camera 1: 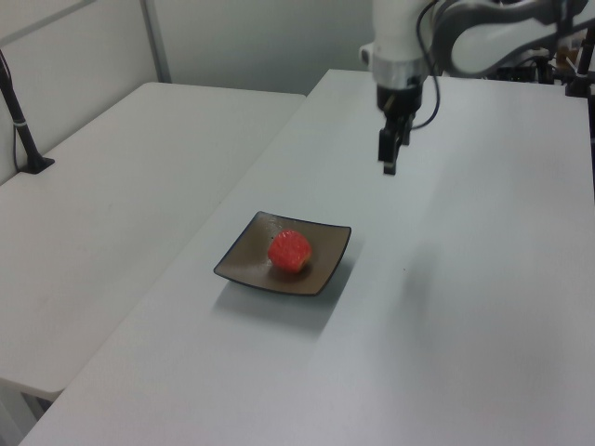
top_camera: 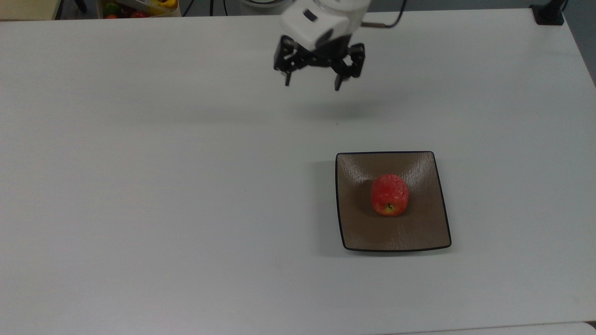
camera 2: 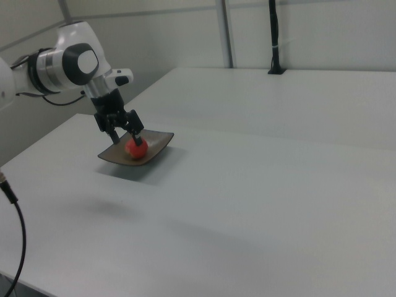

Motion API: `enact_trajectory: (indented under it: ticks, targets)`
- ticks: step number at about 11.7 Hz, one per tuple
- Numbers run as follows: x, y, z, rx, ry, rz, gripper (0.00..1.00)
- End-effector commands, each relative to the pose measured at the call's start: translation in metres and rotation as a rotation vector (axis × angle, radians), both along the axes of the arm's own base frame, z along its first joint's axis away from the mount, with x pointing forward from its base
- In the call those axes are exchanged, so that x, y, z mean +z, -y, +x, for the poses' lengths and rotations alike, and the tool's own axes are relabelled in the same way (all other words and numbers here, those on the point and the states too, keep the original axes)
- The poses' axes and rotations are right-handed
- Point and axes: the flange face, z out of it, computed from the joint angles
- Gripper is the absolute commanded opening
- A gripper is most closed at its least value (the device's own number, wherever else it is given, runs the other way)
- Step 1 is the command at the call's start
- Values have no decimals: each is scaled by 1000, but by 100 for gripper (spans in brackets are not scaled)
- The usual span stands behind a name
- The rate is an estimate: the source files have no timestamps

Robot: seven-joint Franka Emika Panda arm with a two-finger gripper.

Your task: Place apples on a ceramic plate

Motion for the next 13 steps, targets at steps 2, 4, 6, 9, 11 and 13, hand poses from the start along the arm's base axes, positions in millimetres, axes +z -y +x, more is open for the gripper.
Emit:
enact_trajectory:
  ticks: [2, 4, 6, 9, 11, 13]
  targets:
    - [61, 92, -32, -96, 20, 251, 100]
    - [67, 111, -35, -121, 32, 267, 100]
    - [66, 124, -39, -118, 32, 237, 100]
    - [61, 140, -42, -90, 17, 136, 100]
    - [60, 142, -43, -75, 11, 87, 100]
    - [61, 142, -42, -76, 16, 88, 100]
